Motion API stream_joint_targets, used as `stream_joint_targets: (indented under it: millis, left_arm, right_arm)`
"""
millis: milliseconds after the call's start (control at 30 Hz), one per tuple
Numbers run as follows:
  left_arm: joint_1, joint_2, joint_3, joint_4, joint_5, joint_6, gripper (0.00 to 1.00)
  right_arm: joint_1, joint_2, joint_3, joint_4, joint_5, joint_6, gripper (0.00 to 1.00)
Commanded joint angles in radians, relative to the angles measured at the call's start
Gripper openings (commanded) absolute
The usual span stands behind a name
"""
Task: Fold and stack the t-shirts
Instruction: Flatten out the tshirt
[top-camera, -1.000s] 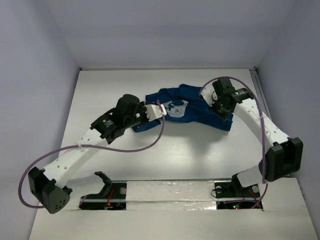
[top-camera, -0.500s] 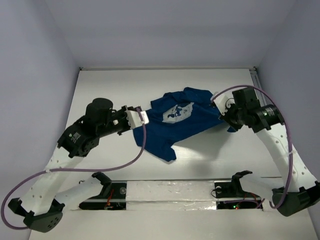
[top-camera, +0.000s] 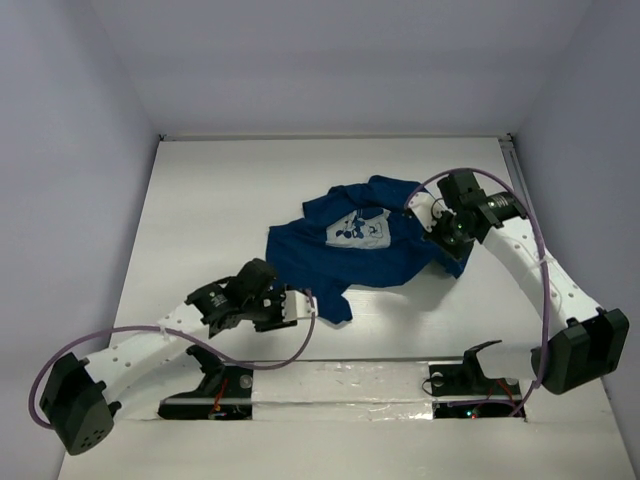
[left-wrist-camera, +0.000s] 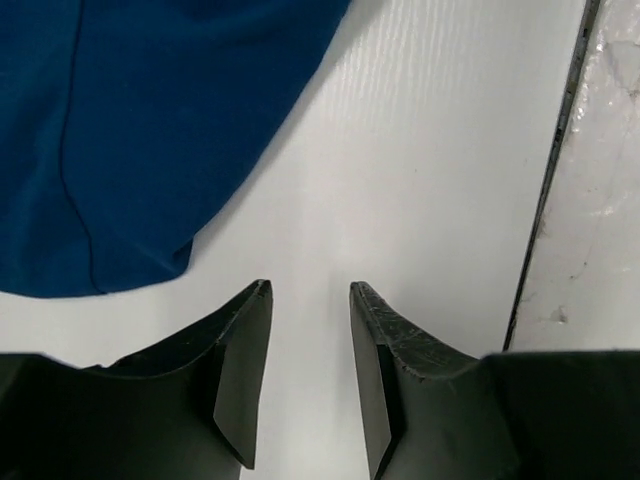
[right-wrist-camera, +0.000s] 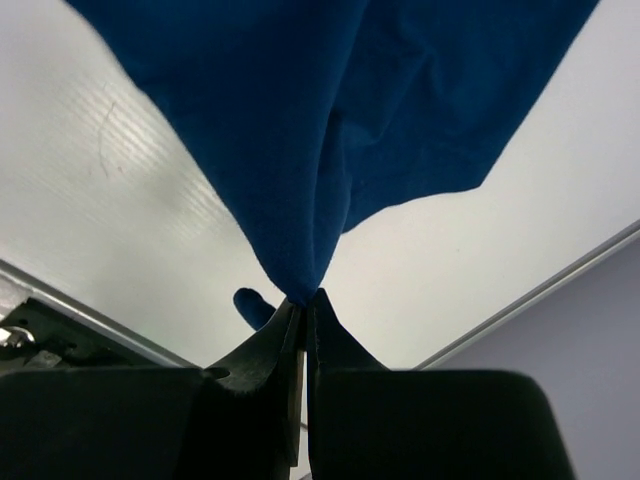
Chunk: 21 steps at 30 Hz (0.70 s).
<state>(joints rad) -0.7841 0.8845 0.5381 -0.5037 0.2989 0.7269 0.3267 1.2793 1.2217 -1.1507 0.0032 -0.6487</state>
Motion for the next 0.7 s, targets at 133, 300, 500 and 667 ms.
stream_joint_targets:
  millis: [133, 300, 500, 667]
  left_arm:
    - [-0.041, -0.016, -0.053, 0.25, -0.141, 0.032, 0.47]
    - [-0.053, 0.116, -0.118, 0.435, -0.254, 0.081, 0.52]
    - [-0.063, 0.226, -0.096, 0.479, -0.228, 0.094, 0.54]
    - [-0.063, 0.263, -0.101, 0.543, -0.225, 0.092, 0.56]
  right_arm:
    - [-0.005, 0.046, 0.128, 0.032, 0.004, -0.012, 0.0]
    - [-0.005, 0.049, 0.13, 0.031, 0.004, -0.009, 0.0]
    - [-0.005, 0.034, 0.119, 0.031, 0.004, -0.008, 0.0]
    - [-0.005, 0.029, 0.104, 0.039, -0.023, -0.011, 0.0]
